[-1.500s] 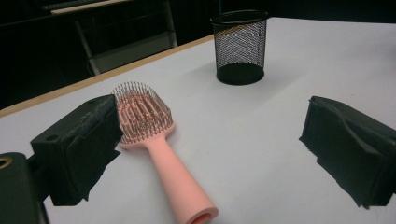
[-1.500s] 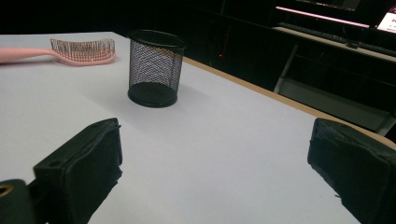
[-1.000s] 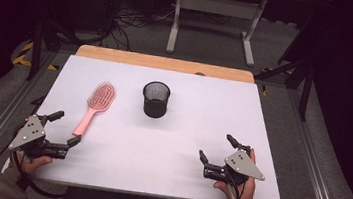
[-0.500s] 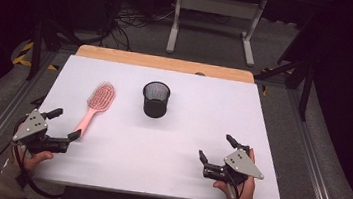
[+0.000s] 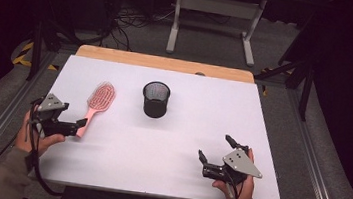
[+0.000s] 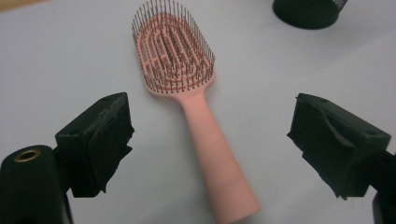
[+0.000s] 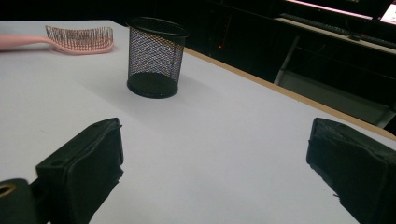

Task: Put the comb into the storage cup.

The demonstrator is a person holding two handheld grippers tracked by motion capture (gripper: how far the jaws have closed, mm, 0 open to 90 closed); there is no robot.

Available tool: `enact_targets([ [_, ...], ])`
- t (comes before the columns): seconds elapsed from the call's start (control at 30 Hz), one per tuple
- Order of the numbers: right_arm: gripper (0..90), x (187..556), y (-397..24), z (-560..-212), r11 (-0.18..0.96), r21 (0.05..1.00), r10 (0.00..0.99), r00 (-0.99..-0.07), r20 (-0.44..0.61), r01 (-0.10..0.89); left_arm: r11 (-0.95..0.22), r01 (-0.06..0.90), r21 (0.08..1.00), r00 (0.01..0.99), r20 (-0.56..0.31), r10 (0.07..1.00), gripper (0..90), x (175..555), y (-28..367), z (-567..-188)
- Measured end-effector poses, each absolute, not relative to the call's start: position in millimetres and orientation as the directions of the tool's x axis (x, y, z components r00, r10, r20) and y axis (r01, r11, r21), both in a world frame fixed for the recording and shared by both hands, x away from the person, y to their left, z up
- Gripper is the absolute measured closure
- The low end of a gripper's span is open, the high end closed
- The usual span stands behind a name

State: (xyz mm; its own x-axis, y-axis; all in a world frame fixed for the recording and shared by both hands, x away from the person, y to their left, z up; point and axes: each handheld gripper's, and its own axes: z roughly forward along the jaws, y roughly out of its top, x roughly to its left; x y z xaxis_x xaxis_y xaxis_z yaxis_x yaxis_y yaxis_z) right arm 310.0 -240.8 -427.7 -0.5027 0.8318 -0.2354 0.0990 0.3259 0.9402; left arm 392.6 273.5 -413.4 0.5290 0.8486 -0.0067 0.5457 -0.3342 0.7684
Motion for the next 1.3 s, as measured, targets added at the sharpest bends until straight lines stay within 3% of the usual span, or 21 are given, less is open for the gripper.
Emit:
enact_targets([
  [0.2,4.8,310.4,-242.5,-428.6,0.322,0.941,0.835,-0.501,-0.229,0.107,-0.364,0.661,0.656,0.499,-0.022,0.866,20.0,423.6,261.7,-404.6],
  [0.37,4.8,310.1,-241.8,-428.9,0.326,0.939,0.833,-0.502,-0.231,0.108,-0.357,0.803,0.477,0.443,-0.075,0.894,21.1,458.4,253.1,-410.2],
  [0.63,4.9,310.2,-242.6,-429.1,0.325,0.939,0.831,-0.507,-0.228,0.109,-0.359,0.875,0.325,0.405,-0.088,0.91,21.1,476.2,239.2,-420.0],
  [0.8,4.9,310.0,-242.5,-429.1,0.323,0.94,0.829,-0.513,-0.225,0.11,-0.337,0.896,0.288,0.382,-0.117,0.917,22.7,485.5,233.9,-424.6],
  [1.03,4.9,310.5,-242.6,-429.7,0.323,0.94,0.828,-0.513,-0.224,0.112,-0.346,0.905,0.249,0.381,-0.11,0.918,31.9,496.0,226.5,-431.4],
  [1.3,5.2,310.9,-241.9,-430.3,0.324,0.939,0.828,-0.515,-0.221,0.118,-0.371,0.899,0.233,0.395,-0.07,0.916,50.3,500.8,228.9,-429.3],
])
